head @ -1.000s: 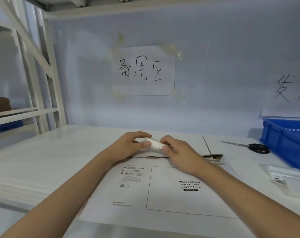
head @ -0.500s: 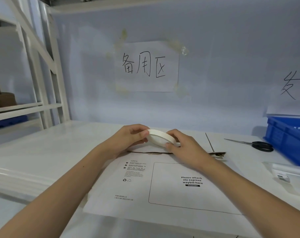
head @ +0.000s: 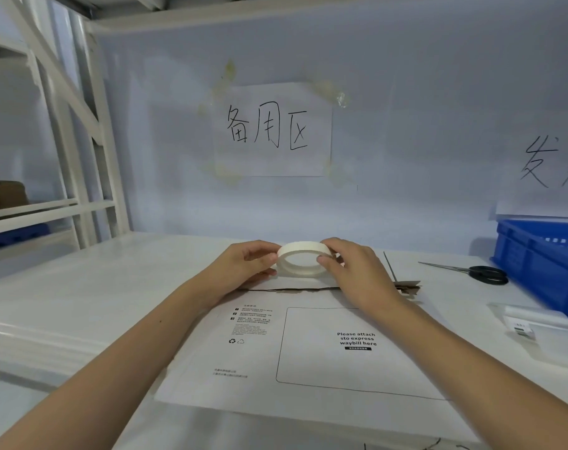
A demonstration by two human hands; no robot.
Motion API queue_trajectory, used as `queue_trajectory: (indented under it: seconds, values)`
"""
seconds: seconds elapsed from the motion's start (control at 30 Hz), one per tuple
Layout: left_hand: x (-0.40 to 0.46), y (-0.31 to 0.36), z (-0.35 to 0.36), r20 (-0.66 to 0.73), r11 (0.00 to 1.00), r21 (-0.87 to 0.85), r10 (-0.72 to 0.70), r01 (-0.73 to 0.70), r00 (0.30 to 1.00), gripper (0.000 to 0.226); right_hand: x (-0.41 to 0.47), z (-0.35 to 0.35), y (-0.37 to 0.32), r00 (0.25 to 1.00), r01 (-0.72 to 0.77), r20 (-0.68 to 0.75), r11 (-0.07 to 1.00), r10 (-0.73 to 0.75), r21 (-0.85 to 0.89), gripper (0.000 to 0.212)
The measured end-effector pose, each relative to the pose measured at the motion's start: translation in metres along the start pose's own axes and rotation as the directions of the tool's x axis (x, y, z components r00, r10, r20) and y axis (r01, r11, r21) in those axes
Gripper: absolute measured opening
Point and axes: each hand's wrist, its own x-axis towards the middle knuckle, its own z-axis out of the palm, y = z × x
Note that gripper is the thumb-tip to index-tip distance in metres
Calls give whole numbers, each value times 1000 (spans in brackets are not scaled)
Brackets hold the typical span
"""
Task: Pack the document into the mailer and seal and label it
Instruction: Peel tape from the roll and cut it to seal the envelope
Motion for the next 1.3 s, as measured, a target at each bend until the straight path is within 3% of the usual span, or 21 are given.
queue_trajectory:
  seconds: [0.07,0.13,0.23,0.33,0.53,0.73,0.87,0.97,1.13,1.23,1.3]
  values:
    - [-2,3,3,13,1000,-3,-3,3,1000,18,-2,-3,-3,998,56,-31,985,-62,-162,12]
    - [-4,5,7,21,1000,5,0,0,1000,20,-3,-3,-7,993,109,-20,972,-116,-208,17]
    - [-3,4,9,14,998,62,16,-17,1000,20,-4,2,-13,987,154,66,982,-147,-108,18]
    - [-2,2,8,-1,998,56,5,-5,1000,19,-1,6,-15,990,87,112,996,-90,33,17]
    - [-4,3,5,80,989,-143,-33,45,996,26,3,2,-1,988,-33,152,997,21,76,17]
    - [-7,7,10,-4,998,55,3,-2,1000,23,0,0,-7,994,61,95,993,-52,-99,15]
    - [-6,4,13,23,967,251,32,-37,999,45,-3,3,-16,967,251,59,903,-247,-348,18]
    - [-6,5,14,-2,956,287,63,-60,998,43,-3,7,-23,941,322,28,865,-338,-386,17]
    - [-10,13,11,44,992,109,51,-55,998,32,-3,3,-23,991,116,78,992,-112,-48,22]
    - [-10,11,11,98,999,-14,39,-38,994,29,-3,2,-13,982,48,185,997,-35,-68,17]
    - [-9,9,10,94,999,22,43,-45,995,29,-3,1,-11,981,50,192,989,-22,-142,13]
